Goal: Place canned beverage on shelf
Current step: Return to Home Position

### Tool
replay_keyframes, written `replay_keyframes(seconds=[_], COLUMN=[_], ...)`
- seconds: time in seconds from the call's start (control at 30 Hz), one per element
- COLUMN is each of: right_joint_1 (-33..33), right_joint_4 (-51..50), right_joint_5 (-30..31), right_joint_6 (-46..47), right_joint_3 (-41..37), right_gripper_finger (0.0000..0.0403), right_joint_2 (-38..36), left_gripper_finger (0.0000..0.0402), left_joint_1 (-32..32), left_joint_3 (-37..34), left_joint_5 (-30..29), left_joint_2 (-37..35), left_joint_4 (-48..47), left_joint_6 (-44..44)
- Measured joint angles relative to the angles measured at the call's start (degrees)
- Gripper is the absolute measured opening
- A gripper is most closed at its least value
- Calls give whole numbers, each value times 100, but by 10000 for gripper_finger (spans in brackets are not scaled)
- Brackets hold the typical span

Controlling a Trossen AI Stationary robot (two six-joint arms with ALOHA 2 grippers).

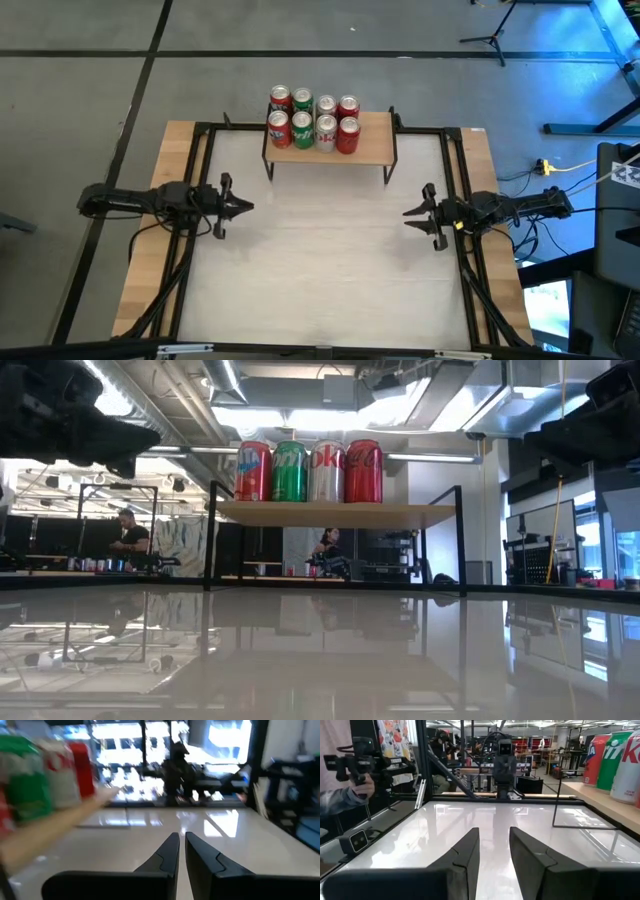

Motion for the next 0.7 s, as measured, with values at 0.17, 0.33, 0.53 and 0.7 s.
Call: replay_keyframes(seconds=[0.17, 0.33, 0.53, 0.7], right_joint_1=[-1, -2, -2, 0], right_joint_4=[-2, -7, -11, -13], right_joint_5=[-2, 4, 7, 9], right_joint_6=[0, 0, 0, 0], right_joint_3=[-2, -2, -2, -2], right_gripper_finger=[105, 105, 105, 105], right_joint_2=[2, 2, 2, 2], left_gripper_finger=[23, 23, 23, 23], left_joint_1=[167, 256, 256, 256], left_joint_3=[2, 4, 4, 4], left_joint_5=[-411, -885, -980, -981], left_joint_2=[-233, -143, -145, -145], left_joint_4=[-157, -118, -106, -105], left_joint_6=[-67, -109, -109, -109])
